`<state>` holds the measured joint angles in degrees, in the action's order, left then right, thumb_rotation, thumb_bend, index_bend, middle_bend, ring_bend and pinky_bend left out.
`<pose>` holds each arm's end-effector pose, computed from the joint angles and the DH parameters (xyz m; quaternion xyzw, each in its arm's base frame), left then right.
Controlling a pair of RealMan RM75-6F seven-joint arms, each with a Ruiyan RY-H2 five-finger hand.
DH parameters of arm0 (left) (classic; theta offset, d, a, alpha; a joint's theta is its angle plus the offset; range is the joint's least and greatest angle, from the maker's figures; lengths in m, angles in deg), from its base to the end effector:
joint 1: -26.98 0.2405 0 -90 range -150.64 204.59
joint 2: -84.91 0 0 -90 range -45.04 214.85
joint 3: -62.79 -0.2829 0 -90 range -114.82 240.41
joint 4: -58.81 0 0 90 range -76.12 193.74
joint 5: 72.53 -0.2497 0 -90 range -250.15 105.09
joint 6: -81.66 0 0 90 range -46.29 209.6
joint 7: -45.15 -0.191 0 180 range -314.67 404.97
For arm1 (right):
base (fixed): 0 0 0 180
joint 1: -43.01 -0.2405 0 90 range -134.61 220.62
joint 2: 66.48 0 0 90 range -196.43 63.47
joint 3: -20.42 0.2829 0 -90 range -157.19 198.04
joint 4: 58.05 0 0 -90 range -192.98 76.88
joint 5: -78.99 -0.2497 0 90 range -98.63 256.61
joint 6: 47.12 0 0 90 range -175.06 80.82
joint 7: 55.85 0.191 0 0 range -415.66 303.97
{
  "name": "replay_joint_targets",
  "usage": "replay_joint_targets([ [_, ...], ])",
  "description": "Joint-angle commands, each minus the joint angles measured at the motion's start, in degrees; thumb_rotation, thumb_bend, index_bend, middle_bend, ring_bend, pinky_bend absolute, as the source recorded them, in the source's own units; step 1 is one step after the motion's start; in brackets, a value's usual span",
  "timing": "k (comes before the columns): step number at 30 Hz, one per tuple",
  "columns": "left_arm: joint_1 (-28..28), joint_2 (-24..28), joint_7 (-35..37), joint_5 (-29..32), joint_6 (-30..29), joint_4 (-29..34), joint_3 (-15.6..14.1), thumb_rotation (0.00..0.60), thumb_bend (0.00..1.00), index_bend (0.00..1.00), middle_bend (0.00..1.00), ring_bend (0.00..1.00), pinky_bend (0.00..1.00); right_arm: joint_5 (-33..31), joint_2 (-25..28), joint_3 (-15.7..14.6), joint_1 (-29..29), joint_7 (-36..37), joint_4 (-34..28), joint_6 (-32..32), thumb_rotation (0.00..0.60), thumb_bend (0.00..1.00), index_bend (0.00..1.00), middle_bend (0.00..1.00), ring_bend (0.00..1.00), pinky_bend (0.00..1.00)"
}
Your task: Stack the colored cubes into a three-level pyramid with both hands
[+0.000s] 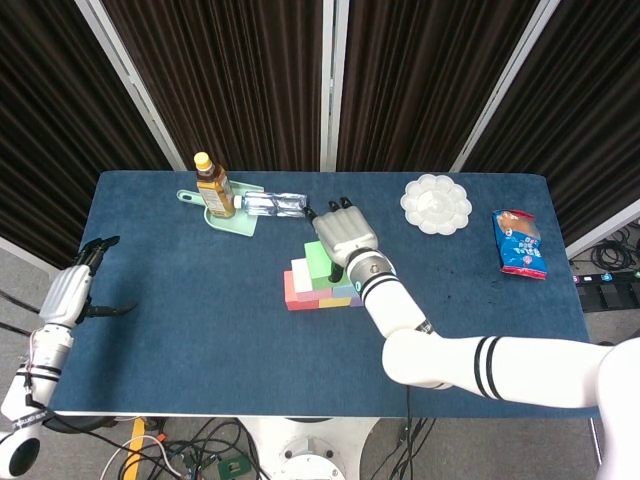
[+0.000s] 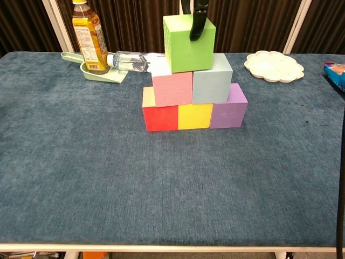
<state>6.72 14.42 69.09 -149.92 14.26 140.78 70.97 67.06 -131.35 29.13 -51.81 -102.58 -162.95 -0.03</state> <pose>-0.3392 0.3545 0.0924 -0.5439 -0.5156 -0.4713 0.4650 0.0707 -0.4538 0.0115 0.7929 -0.3855 0.2304 0.4118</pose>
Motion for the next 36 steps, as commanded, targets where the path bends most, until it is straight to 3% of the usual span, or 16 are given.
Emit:
replay_joint_targets([
  [1,0.0,0.1,-0.2,0.1,0.0,0.1,0.0,0.6,0.0,0.09,0.09,0.01,0.12,-0.1,-0.3,0.0,-0.1,0.1,0.3,-0.2,0.6,0.12,0.0,0.58,0.07,0.0],
  [21,0.8,-0.5,1.5,-0.9,-1.0,-1.5,-0.4,0.6,0.0,0.09,0.09,0.01,0.12,-1.0,-1.8,-0.4,-0.7,-0.3,1.6,0.2,0.6,0.11,0.0,0.56,0.07,0.0],
  [36,0.6,-0.6,0.0,-1.4,-1.6,-0.9,-0.2,0.6,0.0,0.09,0.09,0.01,0.12,-2.1,-0.8,-0.7,-0.6,-0.1,1.1,-2.5,0.6,0.0,0.0,0.24,0.0,0.0],
])
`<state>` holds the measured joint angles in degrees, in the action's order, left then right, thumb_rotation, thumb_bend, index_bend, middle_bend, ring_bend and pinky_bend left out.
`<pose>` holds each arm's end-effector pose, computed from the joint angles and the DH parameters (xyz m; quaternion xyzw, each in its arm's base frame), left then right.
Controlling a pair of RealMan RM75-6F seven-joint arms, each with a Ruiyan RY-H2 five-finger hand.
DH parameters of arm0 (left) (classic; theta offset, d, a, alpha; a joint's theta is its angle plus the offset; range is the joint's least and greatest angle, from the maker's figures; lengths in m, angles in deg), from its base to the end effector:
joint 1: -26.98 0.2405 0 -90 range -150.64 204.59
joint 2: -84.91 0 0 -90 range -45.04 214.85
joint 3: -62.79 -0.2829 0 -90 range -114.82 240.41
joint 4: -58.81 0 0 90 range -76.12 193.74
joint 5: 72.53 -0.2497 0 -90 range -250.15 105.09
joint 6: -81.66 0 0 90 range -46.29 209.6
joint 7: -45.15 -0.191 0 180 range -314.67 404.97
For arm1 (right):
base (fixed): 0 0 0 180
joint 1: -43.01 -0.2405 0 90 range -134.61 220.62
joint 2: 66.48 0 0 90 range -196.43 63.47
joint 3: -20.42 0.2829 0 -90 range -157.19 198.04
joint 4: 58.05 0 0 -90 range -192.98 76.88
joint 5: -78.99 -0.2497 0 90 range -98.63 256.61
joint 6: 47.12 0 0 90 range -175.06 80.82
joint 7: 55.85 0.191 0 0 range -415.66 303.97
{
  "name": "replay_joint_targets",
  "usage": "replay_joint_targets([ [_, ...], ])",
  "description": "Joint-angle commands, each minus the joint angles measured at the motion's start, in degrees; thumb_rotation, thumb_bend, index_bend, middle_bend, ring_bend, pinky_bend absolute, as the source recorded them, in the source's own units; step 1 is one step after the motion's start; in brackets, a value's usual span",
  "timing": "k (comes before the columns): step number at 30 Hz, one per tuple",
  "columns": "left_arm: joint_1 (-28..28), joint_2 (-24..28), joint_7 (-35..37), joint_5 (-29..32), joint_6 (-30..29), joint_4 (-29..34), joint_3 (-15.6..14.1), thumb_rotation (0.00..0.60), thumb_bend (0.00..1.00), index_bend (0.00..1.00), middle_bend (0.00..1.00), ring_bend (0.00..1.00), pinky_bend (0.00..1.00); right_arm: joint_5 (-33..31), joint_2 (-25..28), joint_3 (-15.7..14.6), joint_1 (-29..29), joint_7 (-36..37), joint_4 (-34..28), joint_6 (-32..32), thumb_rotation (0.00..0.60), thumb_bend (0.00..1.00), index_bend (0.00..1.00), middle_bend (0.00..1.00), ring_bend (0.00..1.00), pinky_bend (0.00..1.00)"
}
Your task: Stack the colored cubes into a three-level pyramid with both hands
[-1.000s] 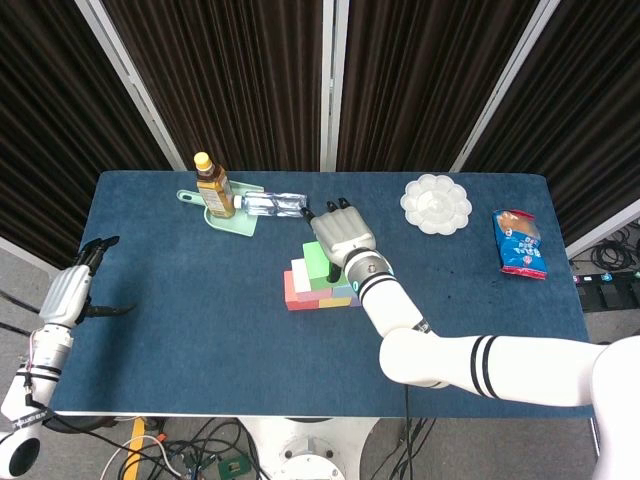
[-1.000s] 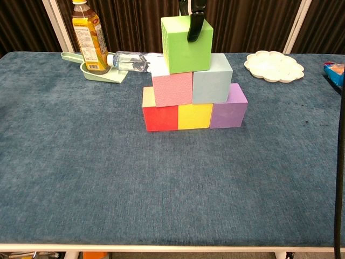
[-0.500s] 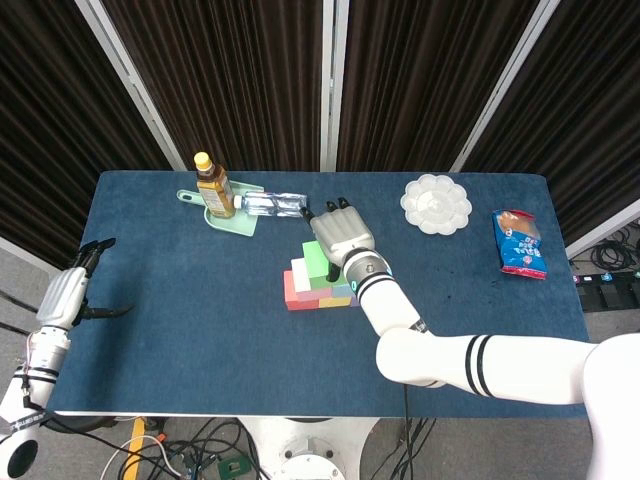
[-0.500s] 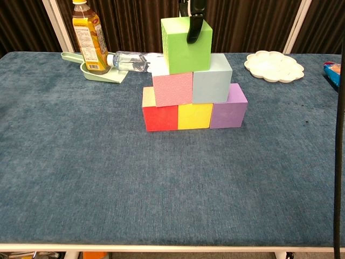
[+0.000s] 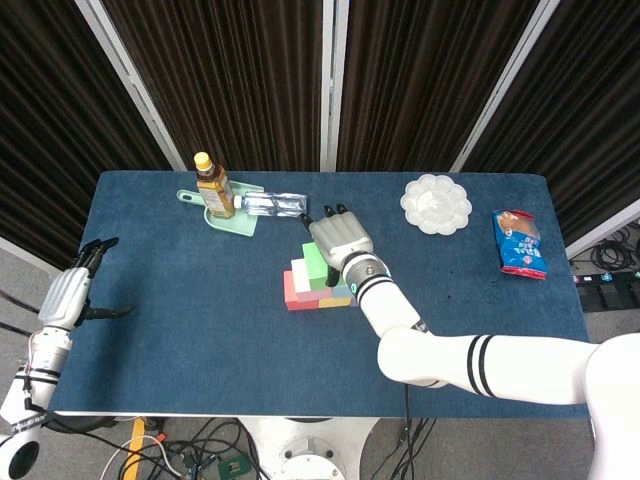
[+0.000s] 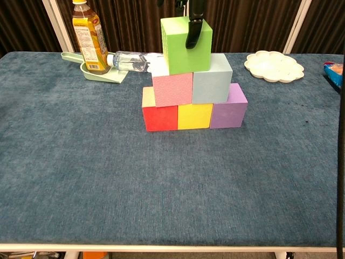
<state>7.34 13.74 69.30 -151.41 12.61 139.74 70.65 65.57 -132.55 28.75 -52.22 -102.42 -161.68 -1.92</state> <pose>-0.3403 0.3504 0.0923 -0.5477 -0.5051 -0.4770 0.4662 0.0690 -0.4527 0.0005 0.7957 -0.3983 0.2211 0.3992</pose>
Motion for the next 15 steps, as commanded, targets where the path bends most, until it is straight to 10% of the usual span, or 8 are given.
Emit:
replay_joint_targets([
  [1,0.0,0.1,-0.2,0.1,0.0,0.3,0.1,0.6,0.0,0.09,0.09,0.0,0.12,-0.8,0.5,-0.4,-0.3,-0.3,-0.1,-0.9,0.6,0.0,0.0,0.22,0.0,0.0],
  [15,0.3,1.2,-4.0,-3.7,-3.5,1.6,-0.7,0.6,0.0,0.09,0.09,0.01,0.12,8.6,11.5,-0.7,4.5,4.1,-11.8,4.0,0.6,0.0,0.0,0.03,0.0,0.0],
])
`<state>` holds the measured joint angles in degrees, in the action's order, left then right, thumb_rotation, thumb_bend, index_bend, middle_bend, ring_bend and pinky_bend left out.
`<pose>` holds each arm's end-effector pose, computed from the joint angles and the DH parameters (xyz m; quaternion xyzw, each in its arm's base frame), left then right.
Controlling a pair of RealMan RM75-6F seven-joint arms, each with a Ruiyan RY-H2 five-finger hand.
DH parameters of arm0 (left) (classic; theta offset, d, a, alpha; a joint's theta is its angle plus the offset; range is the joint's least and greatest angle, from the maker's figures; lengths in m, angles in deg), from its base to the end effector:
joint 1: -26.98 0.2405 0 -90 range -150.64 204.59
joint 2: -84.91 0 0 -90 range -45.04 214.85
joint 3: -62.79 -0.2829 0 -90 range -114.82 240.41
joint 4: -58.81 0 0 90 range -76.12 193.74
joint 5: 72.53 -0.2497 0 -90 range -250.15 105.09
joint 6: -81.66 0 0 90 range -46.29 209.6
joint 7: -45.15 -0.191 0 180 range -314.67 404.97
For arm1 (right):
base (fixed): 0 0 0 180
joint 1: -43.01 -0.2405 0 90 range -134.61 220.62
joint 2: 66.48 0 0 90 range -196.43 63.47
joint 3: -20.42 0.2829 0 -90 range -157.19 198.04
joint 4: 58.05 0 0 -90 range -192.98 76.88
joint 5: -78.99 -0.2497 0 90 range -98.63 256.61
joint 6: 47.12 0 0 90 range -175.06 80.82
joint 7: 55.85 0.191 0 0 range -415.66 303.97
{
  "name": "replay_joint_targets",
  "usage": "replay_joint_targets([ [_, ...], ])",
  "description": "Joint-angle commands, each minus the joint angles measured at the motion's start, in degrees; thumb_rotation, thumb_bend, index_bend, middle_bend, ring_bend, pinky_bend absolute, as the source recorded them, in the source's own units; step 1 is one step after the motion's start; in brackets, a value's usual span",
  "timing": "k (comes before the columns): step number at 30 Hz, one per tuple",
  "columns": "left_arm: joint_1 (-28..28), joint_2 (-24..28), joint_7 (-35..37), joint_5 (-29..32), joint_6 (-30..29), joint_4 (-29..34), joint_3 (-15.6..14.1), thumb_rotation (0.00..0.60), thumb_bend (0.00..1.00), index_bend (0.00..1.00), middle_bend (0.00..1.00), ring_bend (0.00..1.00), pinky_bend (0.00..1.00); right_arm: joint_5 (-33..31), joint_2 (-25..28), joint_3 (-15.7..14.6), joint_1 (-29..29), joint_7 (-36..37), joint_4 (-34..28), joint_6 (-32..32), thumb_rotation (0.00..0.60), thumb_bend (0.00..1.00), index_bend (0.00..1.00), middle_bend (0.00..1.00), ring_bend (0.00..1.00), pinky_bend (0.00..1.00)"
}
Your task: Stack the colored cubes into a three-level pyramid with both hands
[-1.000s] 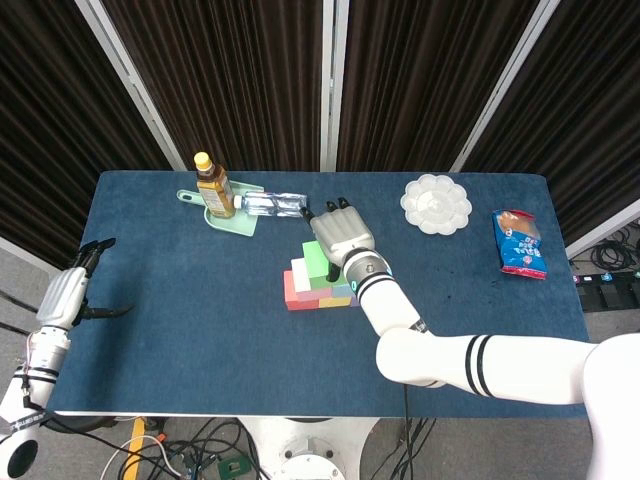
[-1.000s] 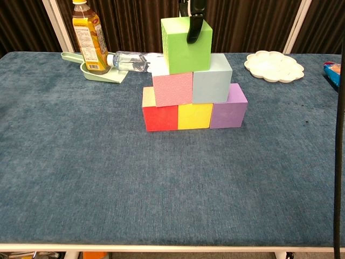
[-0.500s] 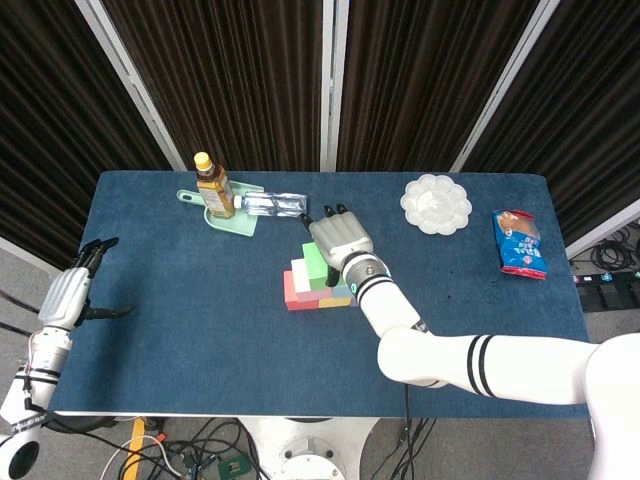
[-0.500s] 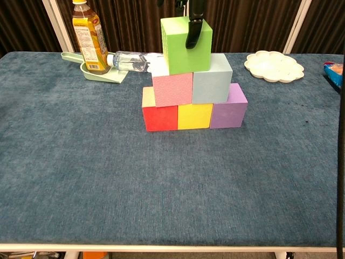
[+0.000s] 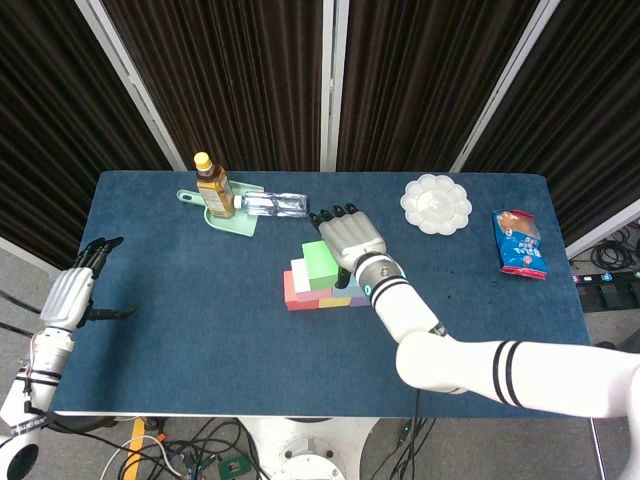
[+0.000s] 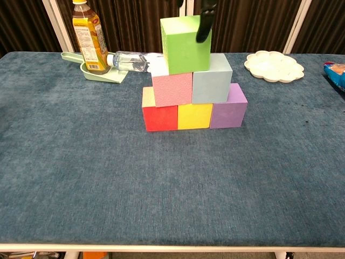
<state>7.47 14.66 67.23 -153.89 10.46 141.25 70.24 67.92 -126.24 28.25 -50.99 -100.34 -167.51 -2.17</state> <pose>-0.3277 0.3461 0.0962 -0.5685 -0.4786 -0.4821 0.4640 0.0608 -0.4432 0.0299 0.7938 -0.3962 0.2285 0.4008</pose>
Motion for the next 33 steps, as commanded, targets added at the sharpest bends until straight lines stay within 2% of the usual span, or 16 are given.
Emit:
replay_joint_targets([
  [1,0.2,0.2,-2.8,-1.6,-2.0,0.0,-0.4,0.6,0.0,0.09,0.09,0.01,0.12,8.9,6.8,-0.4,4.8,2.7,-8.0,6.2,0.6,0.0,0.0,0.02,0.0,0.0],
  [4,0.5,0.2,-5.0,-2.5,-3.9,-0.2,-0.3,0.6,0.0,0.09,0.09,0.01,0.12,19.7,11.8,-1.6,11.5,6.0,-14.6,13.9,0.6,0.0,0.0,0.0,0.0,0.0],
  [6,0.7,0.4,-6.1,-3.1,-5.1,0.1,-0.2,0.6,0.0,0.09,0.09,0.01,0.12,29.7,14.7,-3.0,17.8,9.3,-18.2,19.8,0.6,0.0,0.0,0.0,0.0,0.0],
  [9,1.0,1.0,-9.2,-4.0,-6.5,1.0,-0.4,0.6,0.0,0.09,0.09,0.0,0.12,47.3,16.9,-7.3,29.3,14.5,-20.8,28.5,0.6,0.0,0.0,0.0,0.0,0.0],
  [11,1.2,1.5,-12.2,-4.8,-7.3,1.7,-0.8,0.6,0.0,0.09,0.09,0.0,0.12,59.9,16.7,-11.7,37.6,16.9,-19.7,34.6,0.6,0.0,0.0,0.0,0.0,0.0],
  [14,1.7,2.1,-17.2,-5.2,-8.2,3.0,-1.2,0.6,0.0,0.09,0.08,0.0,0.1,74.4,14.0,-17.1,48.4,21.1,-14.6,42.0,0.6,0.0,0.0,0.0,0.0,0.0],
  [15,1.9,2.2,-19.1,-5.1,-8.7,3.5,-1.1,0.6,0.0,0.09,0.08,0.0,0.1,77.5,13.0,-18.2,51.3,22.6,-12.7,43.9,0.6,0.0,0.0,0.0,0.0,0.0],
  [18,3.2,2.7,-25.1,-3.8,-10.3,5.4,-1.1,0.6,0.0,0.09,0.03,0.0,0.09,84.4,9.5,-20.7,59.6,27.5,-6.0,49.6,0.6,0.0,0.0,0.0,0.0,0.0],
  [23,5.8,5.1,-31.3,-2.6,-11.9,10.5,-2.5,0.6,0.0,0.09,0.0,0.0,0.06,90.4,5.0,-22.0,69.9,34.2,3.3,55.8,0.6,0.0,0.0,0.0,0.0,0.0],
  [28,8.3,5.9,-35.5,-3.2,-14.3,13.5,-4.2,0.6,0.0,0.09,0.0,0.0,0.05,92.9,1.4,-21.3,76.5,38.9,10.1,59.1,0.6,0.0,0.0,0.0,0.0,0.0],
  [33,9.7,5.5,-36.2,-4.4,-15.5,14.5,-5.3,0.6,0.0,0.08,0.0,0.0,0.05,94.7,-1.9,-19.4,81.1,40.7,15.6,61.1,0.6,0.0,0.0,0.0,0.0,0.0],
])
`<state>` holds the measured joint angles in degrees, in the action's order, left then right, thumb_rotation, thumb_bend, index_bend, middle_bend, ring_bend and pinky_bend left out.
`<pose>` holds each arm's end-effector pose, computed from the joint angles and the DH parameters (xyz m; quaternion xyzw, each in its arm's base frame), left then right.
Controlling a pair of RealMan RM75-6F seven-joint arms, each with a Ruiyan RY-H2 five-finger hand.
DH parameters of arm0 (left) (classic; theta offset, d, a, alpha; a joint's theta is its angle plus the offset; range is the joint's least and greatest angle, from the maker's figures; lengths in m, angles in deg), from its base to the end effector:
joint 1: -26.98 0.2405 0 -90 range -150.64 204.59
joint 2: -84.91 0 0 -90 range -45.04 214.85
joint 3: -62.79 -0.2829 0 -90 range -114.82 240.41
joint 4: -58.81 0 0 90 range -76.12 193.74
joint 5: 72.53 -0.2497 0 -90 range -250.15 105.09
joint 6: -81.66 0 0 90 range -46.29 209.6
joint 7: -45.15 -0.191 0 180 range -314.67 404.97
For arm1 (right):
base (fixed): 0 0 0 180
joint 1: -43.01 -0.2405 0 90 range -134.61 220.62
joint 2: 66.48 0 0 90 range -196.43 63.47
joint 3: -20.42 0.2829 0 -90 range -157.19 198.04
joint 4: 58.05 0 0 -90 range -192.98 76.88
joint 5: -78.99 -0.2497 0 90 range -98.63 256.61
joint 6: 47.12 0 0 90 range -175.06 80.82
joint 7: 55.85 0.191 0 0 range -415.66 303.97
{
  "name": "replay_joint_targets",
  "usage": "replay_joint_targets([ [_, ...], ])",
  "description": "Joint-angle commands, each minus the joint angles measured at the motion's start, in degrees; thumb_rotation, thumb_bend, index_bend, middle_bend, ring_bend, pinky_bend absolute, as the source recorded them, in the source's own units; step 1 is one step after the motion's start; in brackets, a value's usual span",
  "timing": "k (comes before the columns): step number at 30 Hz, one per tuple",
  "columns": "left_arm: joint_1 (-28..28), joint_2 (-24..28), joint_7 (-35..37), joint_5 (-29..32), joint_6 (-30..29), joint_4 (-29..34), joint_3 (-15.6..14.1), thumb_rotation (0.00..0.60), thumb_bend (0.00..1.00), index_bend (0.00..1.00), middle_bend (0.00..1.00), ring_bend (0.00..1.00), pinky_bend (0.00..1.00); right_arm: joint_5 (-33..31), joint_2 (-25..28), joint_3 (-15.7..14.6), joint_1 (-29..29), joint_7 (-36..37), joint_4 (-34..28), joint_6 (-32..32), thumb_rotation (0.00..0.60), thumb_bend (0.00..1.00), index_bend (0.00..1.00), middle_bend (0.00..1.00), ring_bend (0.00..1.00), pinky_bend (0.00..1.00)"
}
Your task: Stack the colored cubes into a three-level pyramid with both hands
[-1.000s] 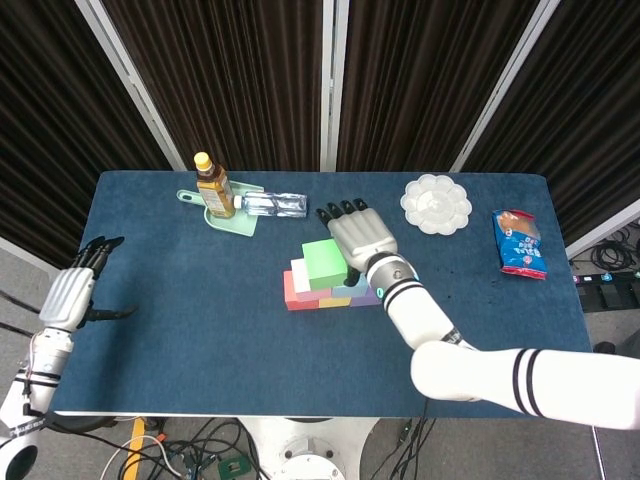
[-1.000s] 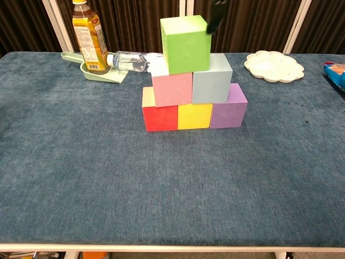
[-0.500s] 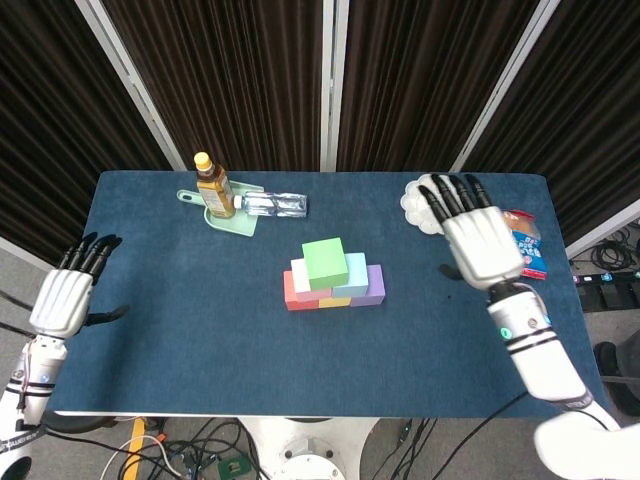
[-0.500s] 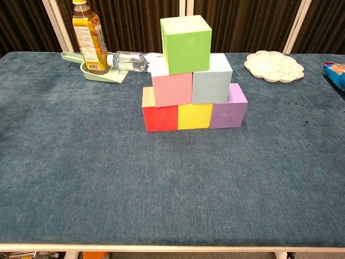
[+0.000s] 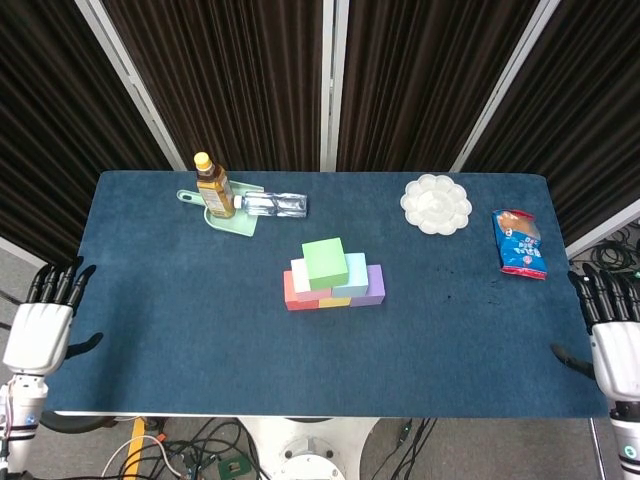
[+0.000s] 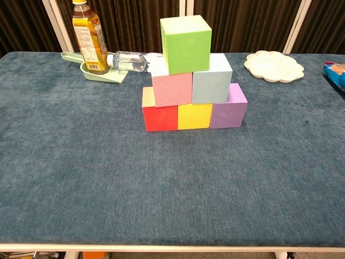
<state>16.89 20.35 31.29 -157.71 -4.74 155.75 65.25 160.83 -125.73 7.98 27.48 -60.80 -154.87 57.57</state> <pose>-0.3095 0.2592 0.1265 -0.6325 -0.3116 -0.3723 0.6035 -0.3170 -0.2281 0.1821 0.6025 -0.2903 0.4124 0.6186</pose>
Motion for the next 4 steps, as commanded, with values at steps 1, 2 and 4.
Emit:
replay_joint_targets([
  [1,0.3,-0.4,-0.1,-0.9,-0.4,-0.2,-0.4,0.6,0.0,0.08,0.0,0.0,0.05,2.3,-3.0,1.2,3.2,1.1,3.8,1.6,0.6,0.0,0.0,0.0,0.0,0.0],
  [2,0.4,-0.7,0.2,-1.2,-0.4,-0.5,-0.5,0.6,0.0,0.08,0.0,0.0,0.05,2.9,-3.8,1.5,3.9,0.9,4.8,1.6,0.6,0.0,0.0,0.0,0.0,0.0],
  [4,0.2,-1.1,1.5,-1.4,0.2,-0.5,-0.6,0.6,0.0,0.08,0.0,0.0,0.05,4.1,-5.3,2.0,4.7,0.6,6.3,1.2,0.6,0.0,0.0,0.0,0.0,0.0],
])
